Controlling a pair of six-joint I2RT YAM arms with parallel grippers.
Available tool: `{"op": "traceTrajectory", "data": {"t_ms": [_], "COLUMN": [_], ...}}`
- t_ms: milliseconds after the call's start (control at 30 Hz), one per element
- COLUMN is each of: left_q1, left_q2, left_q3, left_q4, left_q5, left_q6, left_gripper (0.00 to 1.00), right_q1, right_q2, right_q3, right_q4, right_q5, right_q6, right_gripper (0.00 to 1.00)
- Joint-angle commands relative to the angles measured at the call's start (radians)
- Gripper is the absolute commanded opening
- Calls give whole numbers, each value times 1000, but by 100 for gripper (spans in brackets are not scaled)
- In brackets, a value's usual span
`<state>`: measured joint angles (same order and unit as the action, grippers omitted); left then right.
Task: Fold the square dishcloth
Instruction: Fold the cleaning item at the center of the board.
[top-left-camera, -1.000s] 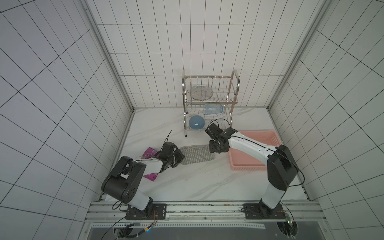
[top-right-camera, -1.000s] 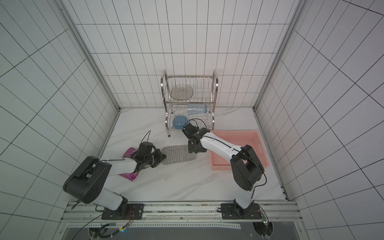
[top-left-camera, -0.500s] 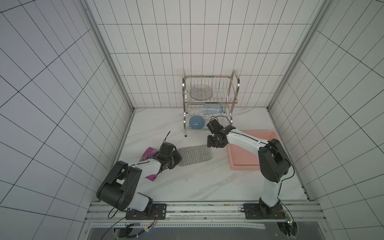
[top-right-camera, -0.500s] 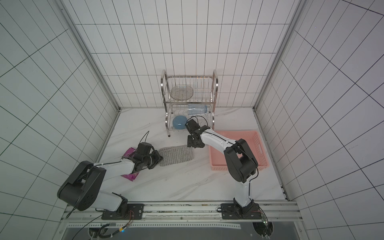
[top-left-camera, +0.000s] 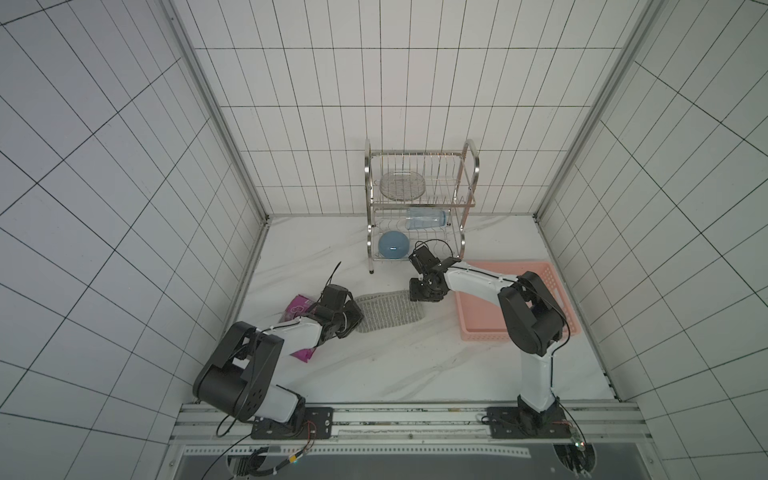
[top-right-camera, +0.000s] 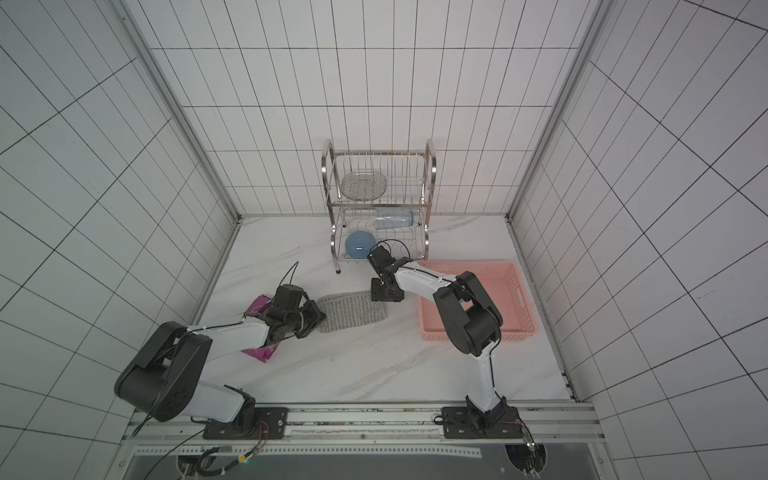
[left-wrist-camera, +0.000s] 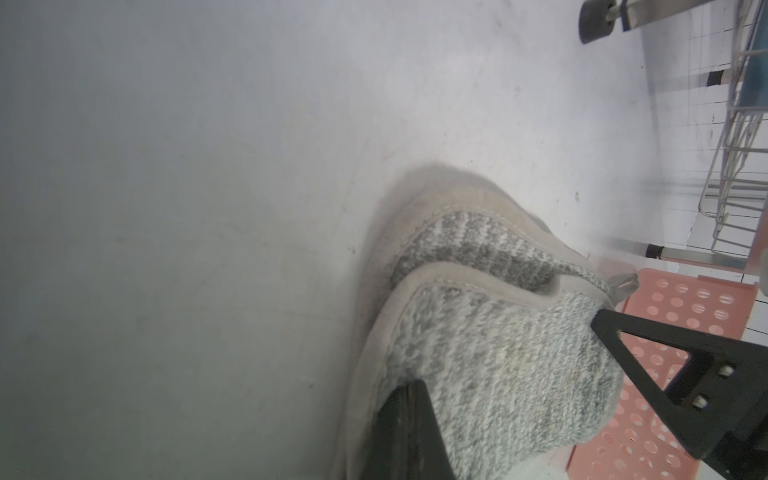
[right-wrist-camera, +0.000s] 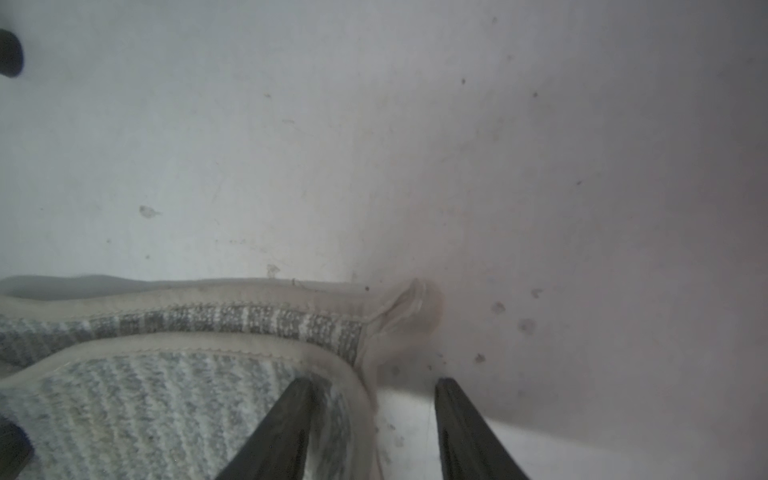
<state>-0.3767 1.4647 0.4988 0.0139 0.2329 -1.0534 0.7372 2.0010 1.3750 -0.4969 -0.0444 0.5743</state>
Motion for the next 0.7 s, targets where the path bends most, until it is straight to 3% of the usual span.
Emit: {"op": "traceTrajectory", "data": {"t_ms": [0,167,367,533,667], "left_q1": [6,7,4,2,1], "left_q2": [32,39,41,44,41], "left_q3": [0,5,6,11,17], "left_q4": [-92,-88,-88,-87,-87], "left_q5": [-30,-27,-24,-19,-19], "left_q6": [17,16,16,18,19], "left_gripper": [0,0,0,0,0], "right_q1": [3,20,45,51,63], "right_q2": [27,25,14,-35,-98], "right_q3": [-34,-62,-72,-75,-65], "right_q4": [27,56,78,83,21], "right_q5": [-21,-35,-36,-22,92], "right_q6": [-11,3,13,-8,-15], "right_gripper": [48,31,1,0,0]}}
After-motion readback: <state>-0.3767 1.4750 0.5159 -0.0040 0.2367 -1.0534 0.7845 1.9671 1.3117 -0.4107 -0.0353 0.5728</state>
